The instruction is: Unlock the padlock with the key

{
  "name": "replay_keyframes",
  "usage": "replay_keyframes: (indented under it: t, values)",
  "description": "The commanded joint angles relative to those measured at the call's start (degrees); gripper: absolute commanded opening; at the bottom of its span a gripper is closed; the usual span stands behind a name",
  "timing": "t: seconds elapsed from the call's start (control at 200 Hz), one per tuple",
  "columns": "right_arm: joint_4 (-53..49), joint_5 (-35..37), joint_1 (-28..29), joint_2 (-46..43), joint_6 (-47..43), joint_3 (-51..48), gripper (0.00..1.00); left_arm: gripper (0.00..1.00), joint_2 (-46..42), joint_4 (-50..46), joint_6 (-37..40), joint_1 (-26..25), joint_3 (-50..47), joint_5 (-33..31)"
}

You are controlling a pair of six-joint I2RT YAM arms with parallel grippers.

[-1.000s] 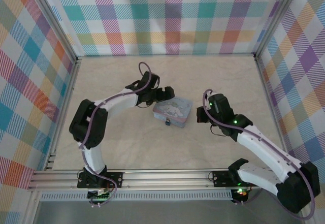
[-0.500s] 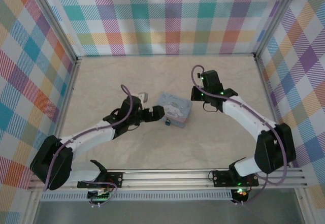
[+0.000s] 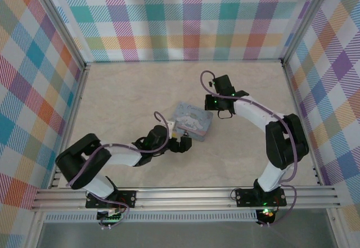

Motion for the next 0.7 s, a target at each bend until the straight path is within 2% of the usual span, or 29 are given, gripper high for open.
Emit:
replay_keyframes:
  t: [0.0, 0.18, 0.38, 0.49, 0.695]
  values:
    - [0.8, -1.3, -0.2, 1.2, -1.4, 2.7, 0.00, 1.00, 3.5, 7.2, 3.3, -1.9, 2.3, -2.4]
    - [1.1, -2.4, -0.1, 2.7, -1.7, 3.1, 0.00, 1.00, 8.5, 12.4, 3.7, -2.9, 3.0, -4.2]
    - [1.9, -3.2, 0.0, 3.9, -1.4, 2.3, 0.00, 0.99, 12.8, 15.8, 4.7, -3.3, 5.1, 2.0]
    - [2.4, -3.7, 0.1, 4.6, -1.0, 1.8, 0.00, 0.93, 13.8, 16.9, 5.1, -3.3, 6.0, 6.3]
    - [3.1, -3.7, 0.5, 4.9, -0.8, 1.0, 0.00, 0.81, 13.6, 17.7, 5.7, -3.2, 6.5, 9.7]
